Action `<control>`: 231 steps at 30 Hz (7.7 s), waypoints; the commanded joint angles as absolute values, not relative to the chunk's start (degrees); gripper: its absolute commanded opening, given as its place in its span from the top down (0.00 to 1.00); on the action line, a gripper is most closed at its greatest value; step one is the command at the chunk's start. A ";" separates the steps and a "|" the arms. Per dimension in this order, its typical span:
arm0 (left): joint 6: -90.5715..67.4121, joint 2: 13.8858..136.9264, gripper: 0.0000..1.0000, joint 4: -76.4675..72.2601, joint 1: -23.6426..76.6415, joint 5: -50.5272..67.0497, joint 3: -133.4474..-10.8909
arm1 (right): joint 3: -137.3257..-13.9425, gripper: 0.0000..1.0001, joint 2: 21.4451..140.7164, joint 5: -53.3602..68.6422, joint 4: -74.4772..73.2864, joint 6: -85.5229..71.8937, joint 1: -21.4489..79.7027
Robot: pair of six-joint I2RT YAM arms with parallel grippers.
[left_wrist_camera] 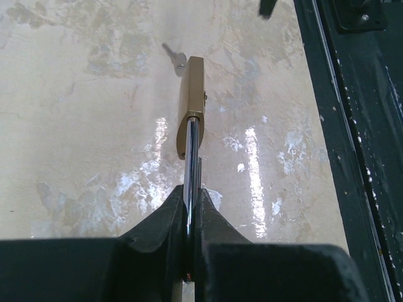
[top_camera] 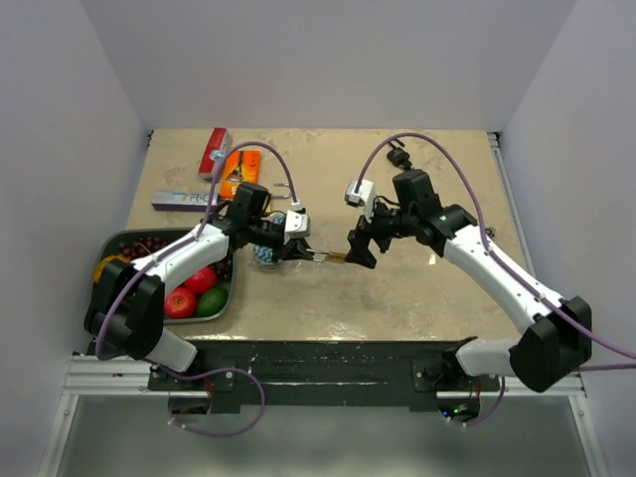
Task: Lock with the key
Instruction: Lock the lock.
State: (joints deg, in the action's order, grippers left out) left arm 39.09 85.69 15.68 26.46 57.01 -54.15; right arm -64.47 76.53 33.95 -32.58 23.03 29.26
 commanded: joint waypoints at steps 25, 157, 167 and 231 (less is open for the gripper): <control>24.70 79.28 1.00 2.99 25.75 66.36 -61.00 | -61.08 0.10 75.06 41.75 -25.84 42.54 29.79; 11.60 87.98 1.00 -29.97 40.08 66.45 -53.88 | -66.18 1.00 83.06 60.29 3.34 29.62 40.78; 9.49 83.42 1.00 -25.06 33.14 66.01 -52.21 | -67.50 0.82 80.77 58.10 -14.57 37.97 35.17; 36.02 81.21 1.00 7.28 20.04 68.12 -57.04 | -65.83 1.00 73.92 44.04 -43.50 47.02 20.22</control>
State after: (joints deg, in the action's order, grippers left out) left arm 29.36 82.85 7.53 22.46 64.23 -54.54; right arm -65.67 76.84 48.45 -39.11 45.01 21.52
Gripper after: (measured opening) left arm 0.105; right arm 0.011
